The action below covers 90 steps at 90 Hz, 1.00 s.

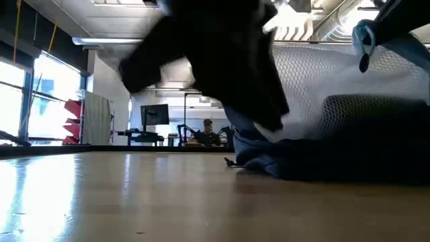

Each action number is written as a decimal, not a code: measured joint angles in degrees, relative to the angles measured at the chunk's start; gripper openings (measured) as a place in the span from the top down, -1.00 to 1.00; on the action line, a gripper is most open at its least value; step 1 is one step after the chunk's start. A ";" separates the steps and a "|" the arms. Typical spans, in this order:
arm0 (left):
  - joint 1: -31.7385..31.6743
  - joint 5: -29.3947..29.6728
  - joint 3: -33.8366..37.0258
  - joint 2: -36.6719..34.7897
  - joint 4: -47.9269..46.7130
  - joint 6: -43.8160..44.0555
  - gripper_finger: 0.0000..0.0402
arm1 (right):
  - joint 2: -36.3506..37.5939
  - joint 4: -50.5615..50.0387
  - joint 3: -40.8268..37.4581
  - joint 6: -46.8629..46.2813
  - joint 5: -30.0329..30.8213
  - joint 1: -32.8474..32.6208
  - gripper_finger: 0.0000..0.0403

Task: Unpack backpack
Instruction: Put the white zip bag into the backpack

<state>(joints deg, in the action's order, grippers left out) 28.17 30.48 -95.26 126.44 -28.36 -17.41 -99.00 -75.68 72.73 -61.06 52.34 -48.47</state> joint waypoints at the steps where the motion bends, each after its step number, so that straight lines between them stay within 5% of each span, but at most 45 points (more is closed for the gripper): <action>1: -0.17 0.28 0.01 0.23 0.04 -0.50 0.44 | 0.00 -0.03 0.00 0.00 -0.01 -0.04 0.98; 22: -2.96 1.81 0.02 3.08 1.95 -7.65 0.44 | 0.00 -0.13 0.00 0.13 -0.39 -0.08 0.98; 55: -8.54 0.50 0.02 4.10 4.65 -5.26 0.46 | 0.00 2.05 0.00 4.48 -1.64 -0.77 0.96; 71: -10.93 -2.57 0.00 4.80 7.15 -5.65 0.74 | 0.00 2.86 0.00 5.86 -1.78 -2.34 0.96; 78: -11.22 -1.18 0.00 5.51 8.29 -6.63 0.93 | 0.00 2.98 0.00 5.98 -1.79 -2.97 0.96; 90: -10.34 3.44 0.02 5.94 8.75 -8.99 0.98 | -0.02 2.62 0.02 5.88 -2.41 -4.12 0.96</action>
<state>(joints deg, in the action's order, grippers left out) 17.83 33.93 -95.24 132.38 -19.61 -26.40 -99.02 -73.07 72.75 -55.18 49.93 -52.59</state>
